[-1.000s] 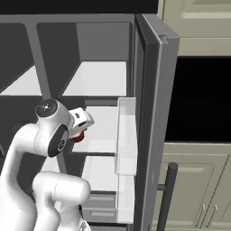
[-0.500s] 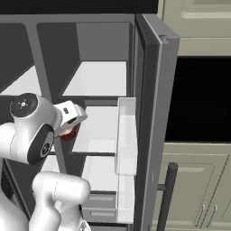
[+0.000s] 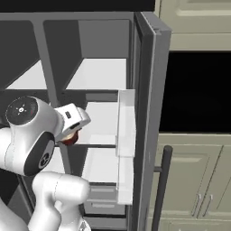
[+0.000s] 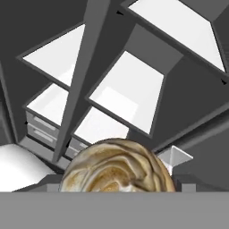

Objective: Take the cupcakes from the fridge and place them on the empty tray on the dining counter.

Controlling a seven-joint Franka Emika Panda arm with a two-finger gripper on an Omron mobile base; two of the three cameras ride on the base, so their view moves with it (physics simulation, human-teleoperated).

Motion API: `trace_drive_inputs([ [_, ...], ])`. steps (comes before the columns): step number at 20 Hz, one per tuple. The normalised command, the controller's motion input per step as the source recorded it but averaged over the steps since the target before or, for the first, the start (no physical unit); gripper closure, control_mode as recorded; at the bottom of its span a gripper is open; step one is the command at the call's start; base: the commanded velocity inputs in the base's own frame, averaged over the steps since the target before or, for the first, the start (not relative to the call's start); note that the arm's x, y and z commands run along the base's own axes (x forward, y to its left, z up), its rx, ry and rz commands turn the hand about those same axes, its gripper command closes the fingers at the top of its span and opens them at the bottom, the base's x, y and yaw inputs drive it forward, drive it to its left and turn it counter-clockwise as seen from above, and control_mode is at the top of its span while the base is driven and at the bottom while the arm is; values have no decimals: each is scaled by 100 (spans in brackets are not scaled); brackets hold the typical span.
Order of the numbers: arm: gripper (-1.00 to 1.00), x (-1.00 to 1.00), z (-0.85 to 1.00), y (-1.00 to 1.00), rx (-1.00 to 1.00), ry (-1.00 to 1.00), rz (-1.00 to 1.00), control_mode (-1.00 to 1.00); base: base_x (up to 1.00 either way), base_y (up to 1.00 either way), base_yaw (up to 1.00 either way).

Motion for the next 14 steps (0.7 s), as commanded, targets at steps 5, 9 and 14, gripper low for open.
trace_drive_inputs([
  [5, 100, 0, 0, 0, 0, 0, 0, 100, -71, -5, 0],
  [9, 100, 0, 0, 0, 0, 0, 0, 100, -48, -14, 0],
  [14, 100, 0, 0, 0, 0, 0, 0, 100, -57, -20, -3],
])
